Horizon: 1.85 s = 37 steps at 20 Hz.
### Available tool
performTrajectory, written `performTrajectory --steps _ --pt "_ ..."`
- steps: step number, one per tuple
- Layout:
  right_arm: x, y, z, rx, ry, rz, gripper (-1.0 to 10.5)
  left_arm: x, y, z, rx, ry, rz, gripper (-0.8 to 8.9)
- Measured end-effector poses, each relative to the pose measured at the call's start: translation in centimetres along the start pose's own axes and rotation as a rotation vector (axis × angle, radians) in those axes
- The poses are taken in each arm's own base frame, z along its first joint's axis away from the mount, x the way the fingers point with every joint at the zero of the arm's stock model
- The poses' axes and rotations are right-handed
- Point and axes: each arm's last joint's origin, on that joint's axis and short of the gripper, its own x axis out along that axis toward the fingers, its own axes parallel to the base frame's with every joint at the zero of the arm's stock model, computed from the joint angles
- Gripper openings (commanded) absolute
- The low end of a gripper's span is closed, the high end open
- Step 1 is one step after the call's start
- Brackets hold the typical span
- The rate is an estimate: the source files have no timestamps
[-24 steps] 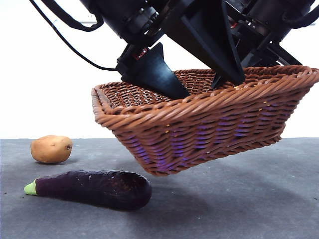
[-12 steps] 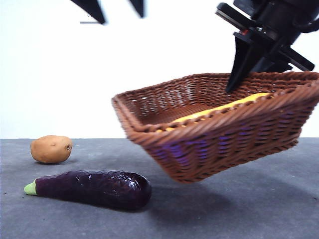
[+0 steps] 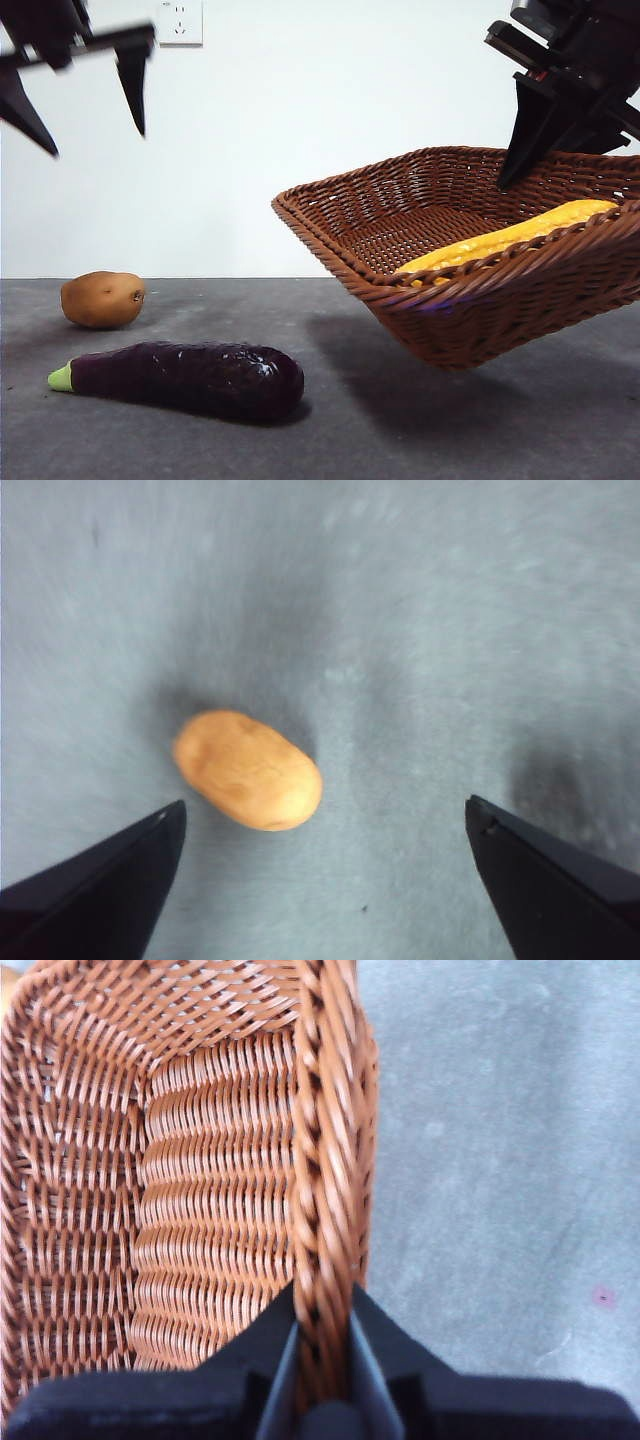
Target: Help me put the vegetables on the table into the basket
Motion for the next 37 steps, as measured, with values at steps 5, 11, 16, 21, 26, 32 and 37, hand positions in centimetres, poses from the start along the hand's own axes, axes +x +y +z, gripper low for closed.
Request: performTrajectory --steps 5,11,16,21,26,32,37 --pt "0.0 0.0 -0.4 -0.035 0.040 0.021 -0.1 7.4 0.6 -0.8 -0.148 0.162 0.086 4.72" --pt "0.0 0.1 -0.5 -0.085 0.053 0.033 -0.1 10.7 1.9 -0.8 -0.274 0.179 0.132 4.72" --pt "0.0 0.2 -0.4 -0.096 0.041 0.091 -0.1 12.6 2.4 -0.9 -0.310 0.186 0.146 4.72" --pt "0.0 0.3 -0.4 -0.101 0.042 0.107 -0.1 14.2 2.8 -1.2 -0.330 0.194 0.157 4.72" --pt "0.0 0.3 -0.2 -0.113 0.023 0.114 -0.1 15.4 3.3 -1.6 -0.332 0.221 0.176 0.83" --pt "0.0 0.3 -0.2 -0.111 0.022 0.114 -0.1 15.5 3.1 -1.5 -0.188 0.244 0.117 -0.07" --pt "0.0 0.3 -0.3 -0.067 0.034 0.099 -0.1 9.6 1.9 0.5 0.098 0.125 -0.031 -0.07"
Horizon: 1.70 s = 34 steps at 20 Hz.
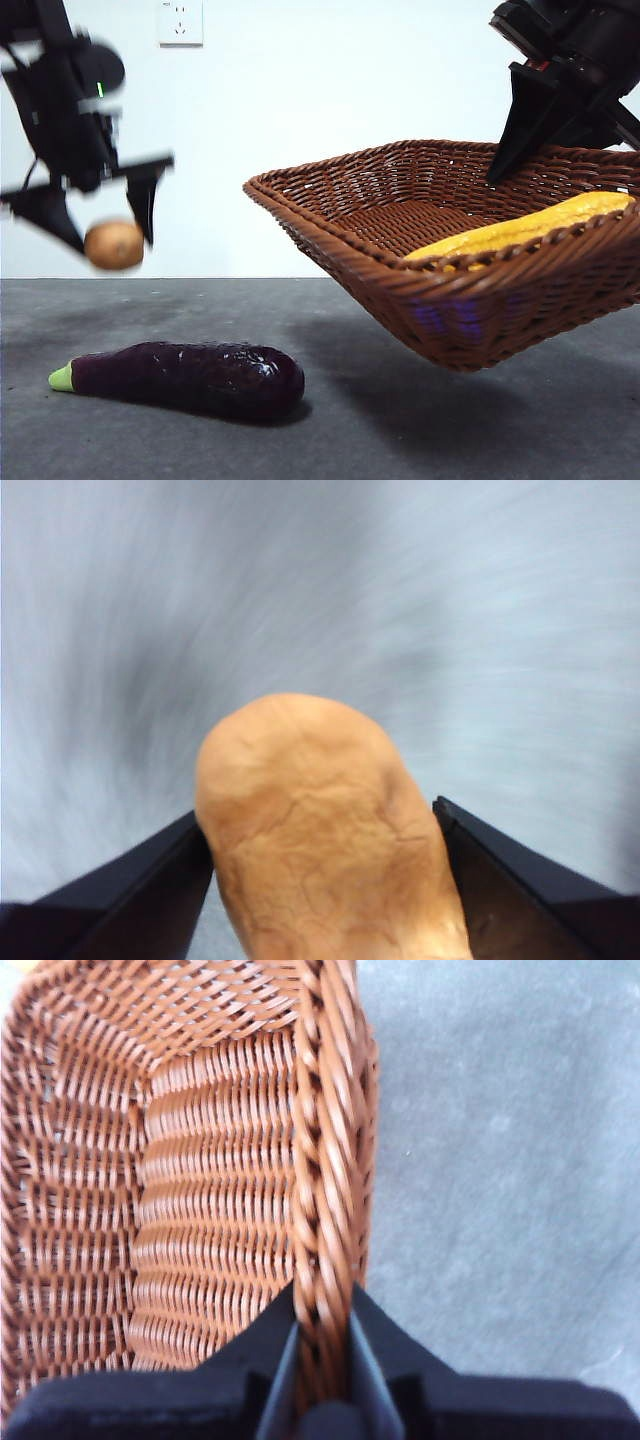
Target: Help me put the vegetables on the table into the basket
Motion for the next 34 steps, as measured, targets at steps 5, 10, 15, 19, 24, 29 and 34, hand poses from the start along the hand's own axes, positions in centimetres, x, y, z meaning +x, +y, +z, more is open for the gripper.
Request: performTrajectory --steps 5,10,15,19,24,29,34 --pt "0.0 0.0 -0.3 0.068 0.030 -0.051 -0.1 -12.1 -2.0 -0.9 0.319 -0.199 -0.262 -0.06" --pt "0.4 0.7 -0.4 0.130 0.040 -0.037 -0.1 -19.7 -5.8 -6.9 0.681 -0.174 -0.457 -0.06" --pt "2.0 4.2 -0.6 0.090 0.070 -0.004 -0.1 -19.3 -12.4 -11.8 1.002 -0.067 -0.596 -0.06" --pt "2.4 5.4 -0.5 0.094 0.055 0.031 -0.1 -14.3 -15.2 -15.9 1.135 0.064 -0.568 -0.06" --pt "2.5 5.7 -0.7 0.097 0.074 0.035 -0.1 -10.1 -17.1 -18.1 1.168 0.070 -0.570 -0.07" --pt "2.5 6.0 -0.8 0.089 0.086 0.043 -0.1 -6.6 -17.9 -18.8 1.167 0.171 -0.536 0.14" --pt "2.5 6.0 -0.9 0.086 0.088 0.041 -0.1 -6.4 -17.9 -18.9 1.139 0.193 -0.552 5.24"
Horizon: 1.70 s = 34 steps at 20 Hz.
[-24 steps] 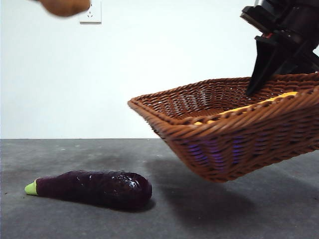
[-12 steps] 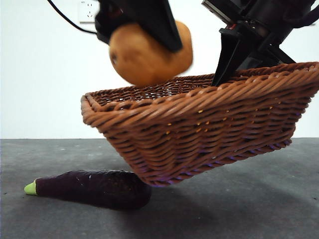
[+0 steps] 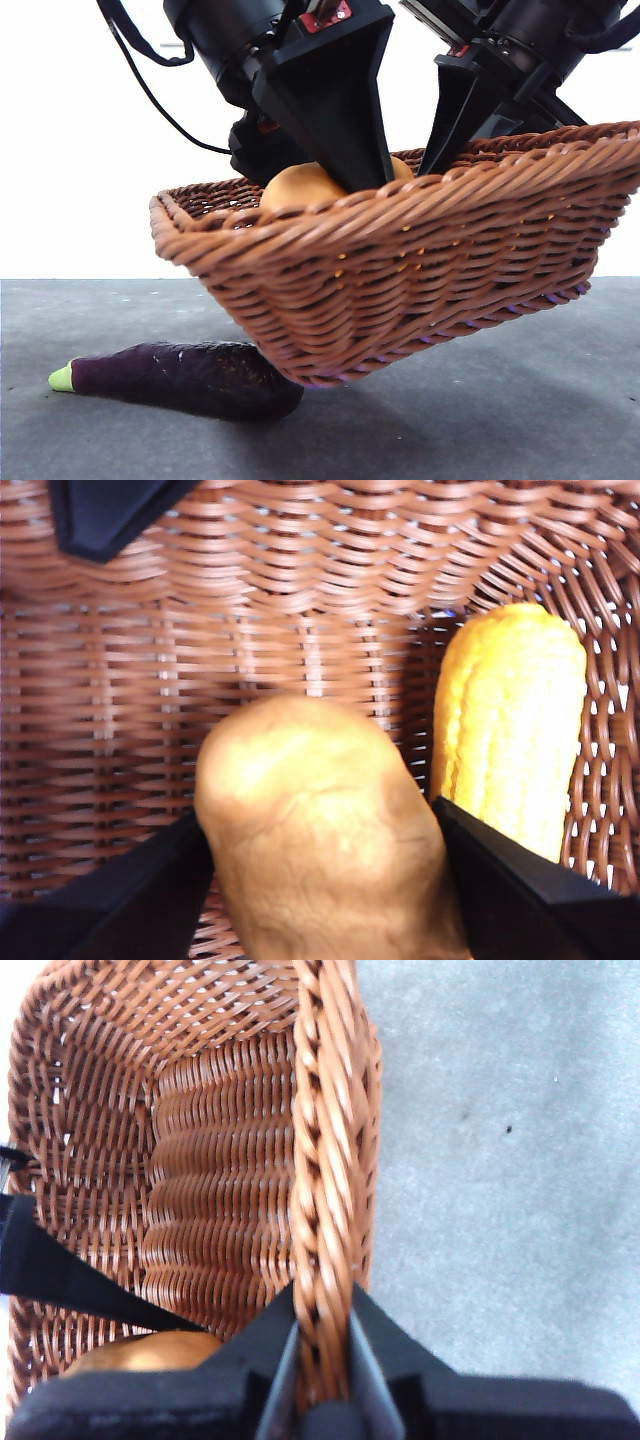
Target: Help me put the vegetables on the table into the basket
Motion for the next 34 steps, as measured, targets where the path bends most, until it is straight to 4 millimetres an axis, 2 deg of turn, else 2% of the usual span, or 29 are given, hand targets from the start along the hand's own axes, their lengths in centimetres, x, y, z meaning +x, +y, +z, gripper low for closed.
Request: performTrajectory --steps 5,9,12,16,19,21,24,27,30,34 --pt "0.0 0.0 -0.1 0.000 0.009 -0.001 -0.1 -0.2 0.0 0.0 -0.008 -0.006 0.003 5.26" --pt "0.0 0.0 0.0 -0.002 0.000 -0.014 -0.1 -2.1 -0.3 0.1 0.001 -0.062 0.020 5.26" --pt "0.0 0.0 0.0 -0.002 -0.001 -0.015 -0.1 -5.0 -0.5 0.0 0.008 -0.144 0.052 5.26" --pt "-0.1 -0.3 0.1 -0.003 -0.005 -0.020 -0.1 -10.5 -0.5 -1.4 -0.009 -0.273 0.136 5.26" --pt "-0.8 -1.7 0.3 0.024 -0.012 -0.036 -0.1 -13.8 0.1 -4.2 -0.046 -0.201 0.286 5.26" --pt "-2.6 -2.9 0.6 0.055 -0.029 -0.049 -0.1 -14.5 0.8 -6.1 -0.060 -0.081 0.320 5.26" --pt "-7.1 -3.6 1.6 0.055 -0.119 -0.089 -0.1 -14.3 1.9 -7.0 -0.039 -0.002 0.313 5.26" --pt "-10.7 -4.5 1.6 0.056 -0.175 -0.141 -0.1 -12.6 2.8 -6.5 0.025 0.025 0.209 5.26" --pt "-12.8 -5.8 1.1 0.080 -0.226 -0.131 -0.1 -9.2 3.8 -5.7 0.069 0.121 0.113 5.26" --pt "-14.3 -7.6 0.5 0.116 -0.255 -0.119 -0.1 -3.8 4.8 -4.9 0.098 0.238 0.011 5.26"
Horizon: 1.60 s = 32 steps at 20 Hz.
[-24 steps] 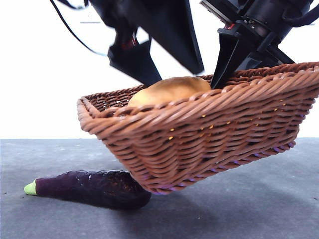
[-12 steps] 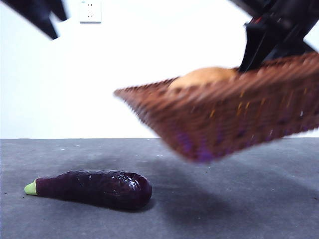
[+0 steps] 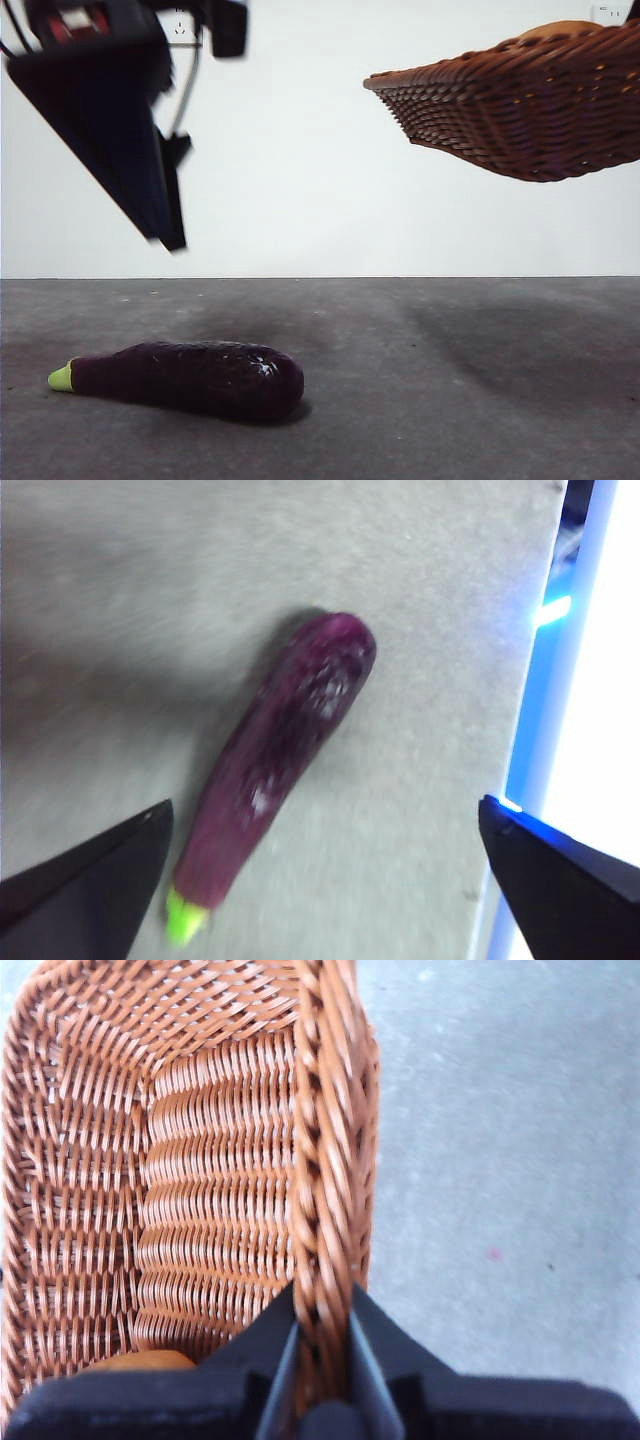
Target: Help me put the vegetables on the table into the basket
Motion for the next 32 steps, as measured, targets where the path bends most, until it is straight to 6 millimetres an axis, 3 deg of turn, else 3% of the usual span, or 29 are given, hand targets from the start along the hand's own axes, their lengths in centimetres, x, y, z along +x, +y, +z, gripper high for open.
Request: performTrajectory --steps 5,8,12,16,20,27,29,32 --pt "-0.3 -0.4 0.0 -0.004 -0.010 0.024 -0.1 5.3 0.2 1.8 0.110 0.080 -0.074 5.26" --pt "-0.3 -0.3 0.0 -0.007 -0.010 0.040 -0.1 7.5 0.9 2.0 0.116 0.120 -0.075 5.24" --pt "-0.3 -0.3 0.0 -0.011 -0.010 0.042 -0.1 8.0 1.2 2.3 0.123 0.097 -0.054 2.67" --pt "-0.3 -0.3 0.0 -0.015 -0.010 0.042 -0.1 8.0 1.3 2.4 0.125 0.091 -0.049 2.45" --pt "-0.3 -0.3 0.0 -0.015 -0.010 0.042 -0.1 8.0 1.3 2.4 0.126 0.082 -0.049 0.04" --pt "-0.3 -0.3 0.0 -0.012 -0.006 0.042 -0.1 7.7 1.5 1.9 0.045 0.108 -0.060 -0.06" --pt "-0.3 -0.3 -0.1 -0.011 -0.004 0.038 -0.1 6.0 1.7 1.3 0.002 0.094 -0.043 -0.06" --pt "-0.3 -0.4 -0.3 0.000 0.016 0.016 -0.1 0.1 1.1 0.5 -0.010 -0.056 0.077 -0.06"
